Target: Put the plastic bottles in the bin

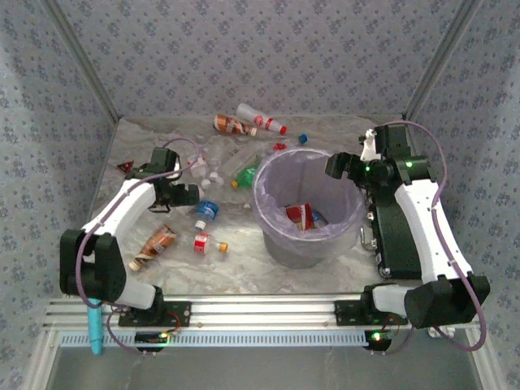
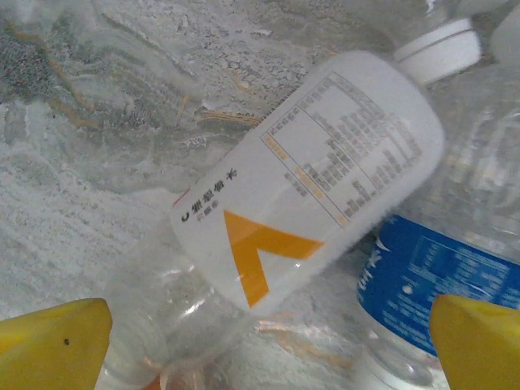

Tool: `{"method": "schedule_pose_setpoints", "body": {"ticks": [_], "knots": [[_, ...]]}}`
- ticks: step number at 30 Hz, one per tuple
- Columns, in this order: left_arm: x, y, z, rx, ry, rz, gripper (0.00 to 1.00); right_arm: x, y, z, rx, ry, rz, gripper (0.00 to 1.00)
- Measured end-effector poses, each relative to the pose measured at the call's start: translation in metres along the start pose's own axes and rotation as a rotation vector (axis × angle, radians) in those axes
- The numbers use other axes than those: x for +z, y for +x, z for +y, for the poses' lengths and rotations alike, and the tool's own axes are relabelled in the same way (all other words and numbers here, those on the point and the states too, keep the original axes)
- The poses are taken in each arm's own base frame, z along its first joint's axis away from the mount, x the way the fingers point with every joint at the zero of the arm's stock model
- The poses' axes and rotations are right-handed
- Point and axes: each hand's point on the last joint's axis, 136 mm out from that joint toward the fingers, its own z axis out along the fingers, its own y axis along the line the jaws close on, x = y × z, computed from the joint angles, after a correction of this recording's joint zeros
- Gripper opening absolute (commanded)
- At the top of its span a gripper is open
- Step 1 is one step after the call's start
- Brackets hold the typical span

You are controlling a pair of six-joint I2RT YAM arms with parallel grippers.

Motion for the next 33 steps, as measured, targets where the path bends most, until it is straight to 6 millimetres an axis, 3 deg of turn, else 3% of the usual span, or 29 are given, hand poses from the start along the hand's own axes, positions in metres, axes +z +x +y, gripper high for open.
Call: {"method": "schedule_pose_setpoints", "body": {"ticks": [15,19,26,33], "knots": [[0.061,0.005,0.015,0.067,-0.112,0.103,0.96,-0.001,0.001,0.0,0.001,0.002,0.003,0.92],[0.071,-0.002,0.019,0.061,-0.123,0.116,0.86,-0.002,0.003,-0.001,0.002,0.003,0.005,0.92],[0.071,-0.018,0.024,0.04,-0.133,0.084,0.67,-0.003,0.003,0.0,0.002,0.003,0.005,0.92],[0.065,-0.028,0.023,0.037,-0.134,0.063,0.63,-0.003,0.003,0.001,0.002,-0.007,0.007,0.91]]}}
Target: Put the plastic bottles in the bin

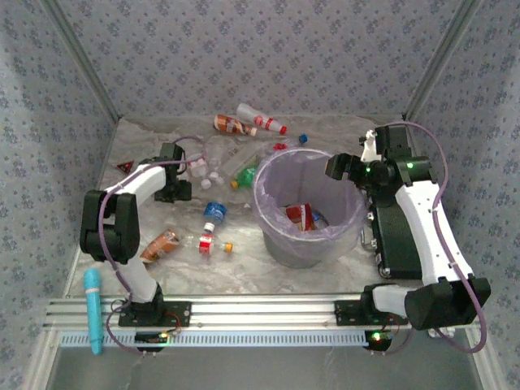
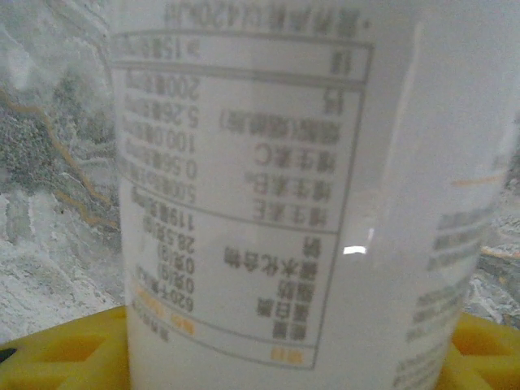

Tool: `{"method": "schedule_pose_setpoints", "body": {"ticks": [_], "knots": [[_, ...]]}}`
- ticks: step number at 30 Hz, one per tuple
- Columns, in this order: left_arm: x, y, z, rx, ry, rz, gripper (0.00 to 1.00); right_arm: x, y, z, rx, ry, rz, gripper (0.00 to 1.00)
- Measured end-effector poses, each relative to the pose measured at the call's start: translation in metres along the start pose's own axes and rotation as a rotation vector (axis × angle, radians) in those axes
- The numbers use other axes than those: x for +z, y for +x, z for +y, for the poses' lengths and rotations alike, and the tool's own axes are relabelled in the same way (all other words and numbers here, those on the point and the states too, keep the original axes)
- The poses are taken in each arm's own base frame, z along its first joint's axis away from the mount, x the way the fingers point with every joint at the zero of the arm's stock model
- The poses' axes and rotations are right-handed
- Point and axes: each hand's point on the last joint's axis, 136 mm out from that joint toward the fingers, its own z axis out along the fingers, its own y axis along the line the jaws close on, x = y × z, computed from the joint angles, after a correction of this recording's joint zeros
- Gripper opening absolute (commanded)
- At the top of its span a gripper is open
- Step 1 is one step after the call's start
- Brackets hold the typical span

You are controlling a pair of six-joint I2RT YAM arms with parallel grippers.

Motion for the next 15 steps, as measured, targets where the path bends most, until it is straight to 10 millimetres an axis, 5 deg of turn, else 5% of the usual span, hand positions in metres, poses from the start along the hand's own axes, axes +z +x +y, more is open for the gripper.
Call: {"method": "schedule_pose_setpoints", "body": {"ticks": [4,7,15], "knots": [[-0.018,-0.013,0.002,-0.01,0.004,-0.04,0.6,0.001,0.001,0.007,-0.004,-0.031,0.005,0.9],[-0.052,-0.029,0.005,-0.03,0.018,-0.117,0.57,0.001,0.0,0.015,-0.009,-0.058,-0.003,0.89],[-0.204,-0.074,-0.006,-0.047,0.172,-0.492,0.52,0.011,0.001,0.05,-0.075,-0.136,-0.008,0.88]]}}
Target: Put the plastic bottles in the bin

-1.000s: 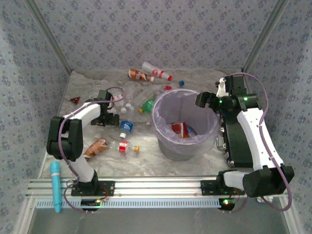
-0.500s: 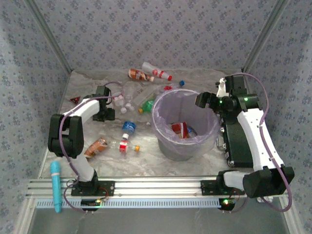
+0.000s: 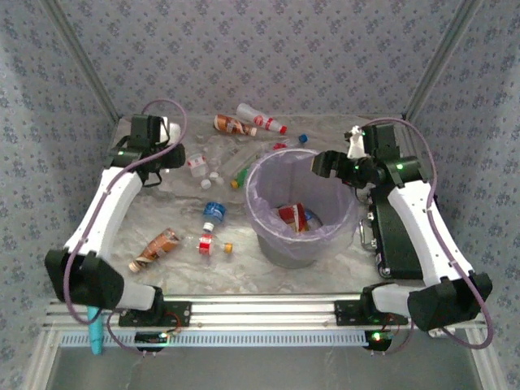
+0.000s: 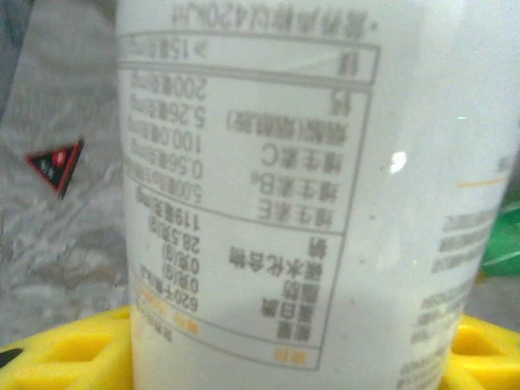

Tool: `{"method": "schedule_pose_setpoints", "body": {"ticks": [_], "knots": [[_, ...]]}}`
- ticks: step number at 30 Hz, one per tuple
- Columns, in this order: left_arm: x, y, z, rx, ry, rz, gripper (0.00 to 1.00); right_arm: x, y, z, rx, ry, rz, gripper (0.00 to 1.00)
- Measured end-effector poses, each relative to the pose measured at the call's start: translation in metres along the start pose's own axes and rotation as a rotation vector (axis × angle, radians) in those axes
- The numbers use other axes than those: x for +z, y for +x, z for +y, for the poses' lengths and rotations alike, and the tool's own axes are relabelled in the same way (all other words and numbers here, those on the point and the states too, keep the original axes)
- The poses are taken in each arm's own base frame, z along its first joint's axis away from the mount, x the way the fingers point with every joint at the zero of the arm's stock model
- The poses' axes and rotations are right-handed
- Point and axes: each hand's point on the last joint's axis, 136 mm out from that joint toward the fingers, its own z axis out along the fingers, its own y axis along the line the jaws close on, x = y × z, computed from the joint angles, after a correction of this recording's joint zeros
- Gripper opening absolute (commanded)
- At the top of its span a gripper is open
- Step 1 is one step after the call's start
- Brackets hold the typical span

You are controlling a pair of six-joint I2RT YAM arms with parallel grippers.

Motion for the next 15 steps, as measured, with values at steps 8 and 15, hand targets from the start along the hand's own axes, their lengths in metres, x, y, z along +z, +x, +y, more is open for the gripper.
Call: {"method": "schedule_pose_setpoints", "body": {"ticks": [8,15], "knots": [[-0.119,-0.059,-0.092,0.084,0.36,-0.267,0.44,0.023,0.003,0.035,-0.053,-0.045,0.031,0.94],[-0.192,-0.058,-0.191,0.178,0.728,-0.326,0.38,0.019,-0.004,0.029,-0.03,0.004,0.006,0.98]]}}
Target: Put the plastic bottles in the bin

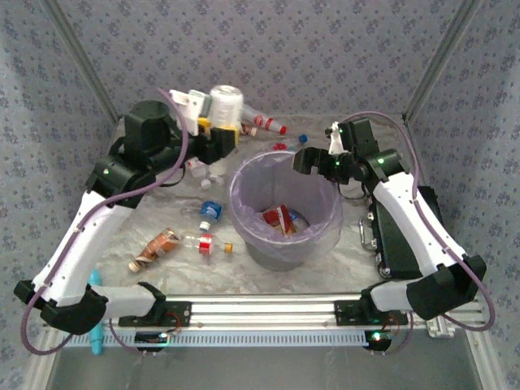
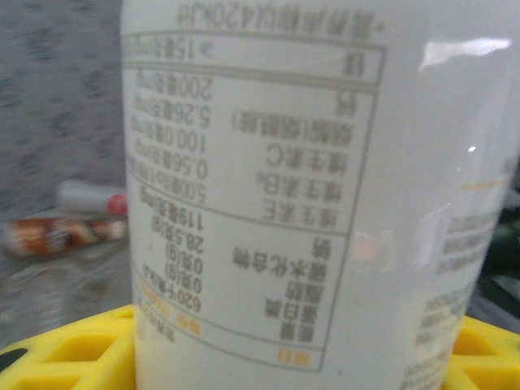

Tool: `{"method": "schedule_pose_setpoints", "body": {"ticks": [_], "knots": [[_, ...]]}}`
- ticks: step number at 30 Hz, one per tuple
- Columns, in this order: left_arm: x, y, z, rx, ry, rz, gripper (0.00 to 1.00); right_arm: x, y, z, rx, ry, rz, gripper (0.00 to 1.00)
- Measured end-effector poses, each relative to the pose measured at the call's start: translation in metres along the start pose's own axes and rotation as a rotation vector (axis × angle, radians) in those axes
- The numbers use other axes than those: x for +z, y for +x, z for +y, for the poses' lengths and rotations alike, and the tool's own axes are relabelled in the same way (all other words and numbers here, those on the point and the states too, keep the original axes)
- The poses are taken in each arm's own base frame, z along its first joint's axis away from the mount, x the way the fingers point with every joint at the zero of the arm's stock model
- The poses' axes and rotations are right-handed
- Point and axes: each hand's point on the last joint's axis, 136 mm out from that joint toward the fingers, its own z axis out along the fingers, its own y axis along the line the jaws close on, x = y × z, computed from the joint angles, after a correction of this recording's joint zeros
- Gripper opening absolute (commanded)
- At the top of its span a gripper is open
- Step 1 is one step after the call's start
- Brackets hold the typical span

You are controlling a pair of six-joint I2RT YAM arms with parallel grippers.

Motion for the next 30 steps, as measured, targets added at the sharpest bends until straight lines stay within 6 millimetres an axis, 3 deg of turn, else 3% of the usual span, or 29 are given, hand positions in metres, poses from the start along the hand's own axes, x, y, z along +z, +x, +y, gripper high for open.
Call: {"method": "schedule_pose_setpoints", "body": {"ticks": [5,10,15,24,30], "knots": [[0.035,0.023,-0.042,0.018,0.114,0.091,0.36,-0.023,-0.015,-0.019,0.049,0.047,-0.069,0.98],[0.081,0.072,-0.058,0.029,0.134,0.249,0.35,-0.067,-0.024,-0.041,0.11,0.094,-0.176,0.98],[0.099,0.11,-0.071,0.052,0.147,0.369,0.34,-0.097,-0.023,-0.055,0.149,0.123,-0.247,0.98],[0.11,0.166,-0.068,0.073,0.134,0.552,0.35,-0.097,-0.014,-0.072,0.177,0.162,-0.228,0.97],[0.118,0.216,-0.068,0.073,0.141,0.682,0.37,-0.094,-0.01,-0.075,0.174,0.172,-0.215,0.97]]}}
